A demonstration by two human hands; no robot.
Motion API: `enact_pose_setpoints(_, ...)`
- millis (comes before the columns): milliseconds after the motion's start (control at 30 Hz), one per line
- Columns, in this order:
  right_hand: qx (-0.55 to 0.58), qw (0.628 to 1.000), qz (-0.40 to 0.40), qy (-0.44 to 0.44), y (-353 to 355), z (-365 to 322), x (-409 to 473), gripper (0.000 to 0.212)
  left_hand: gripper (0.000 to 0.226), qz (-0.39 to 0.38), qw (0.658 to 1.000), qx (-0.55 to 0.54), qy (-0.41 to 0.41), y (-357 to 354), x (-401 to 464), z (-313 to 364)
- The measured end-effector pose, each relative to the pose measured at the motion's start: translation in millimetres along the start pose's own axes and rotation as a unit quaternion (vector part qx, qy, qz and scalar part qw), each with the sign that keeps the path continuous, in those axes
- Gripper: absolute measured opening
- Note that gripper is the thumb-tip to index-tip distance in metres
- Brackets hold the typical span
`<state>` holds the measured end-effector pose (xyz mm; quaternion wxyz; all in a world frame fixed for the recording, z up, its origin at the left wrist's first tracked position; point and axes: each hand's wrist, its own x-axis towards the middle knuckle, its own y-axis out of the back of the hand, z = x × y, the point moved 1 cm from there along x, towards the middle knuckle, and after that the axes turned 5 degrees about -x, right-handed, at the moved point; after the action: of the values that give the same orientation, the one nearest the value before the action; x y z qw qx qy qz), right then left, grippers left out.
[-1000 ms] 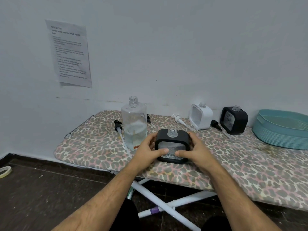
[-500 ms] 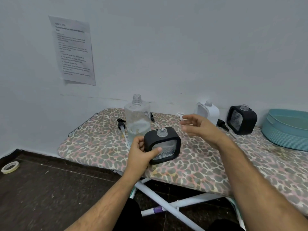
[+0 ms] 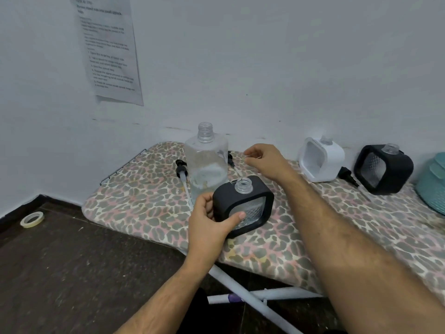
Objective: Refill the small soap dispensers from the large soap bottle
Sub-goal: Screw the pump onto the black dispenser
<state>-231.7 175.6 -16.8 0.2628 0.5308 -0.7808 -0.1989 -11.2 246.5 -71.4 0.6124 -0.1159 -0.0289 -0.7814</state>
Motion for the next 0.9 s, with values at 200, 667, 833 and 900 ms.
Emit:
enact_pose_setpoints(200, -0.021, 0.999, -0.036, 0.002, -22.2, 5.2, 42.8, 0.019, 0.053, 0.009, 1.0, 0.013, -0.003, -1.9, 1.1, -1.3)
enact_pose_setpoints(667, -0.134, 0.977, -0.164, 0.03, -54.6, 9.9, 97.0, 0.009, 0.051, -0.012, 1.0, 0.023, 0.007, 0.5, 1.8, 0.1)
enact_pose_setpoints(833, -0.139, 0.979, -0.149, 0.027, -45.6, 3.4, 82.7, 0.03, 0.054, 0.0, 1.0, 0.024, 0.01, 0.1, 1.6, -0.1)
enact_pose_setpoints(900, -0.133, 0.979, -0.154, 0.025, -42.7, 1.9, 74.6, 0.027, 0.055, -0.001, 1.0, 0.025, 0.014, 0.2, 1.0, 1.1)
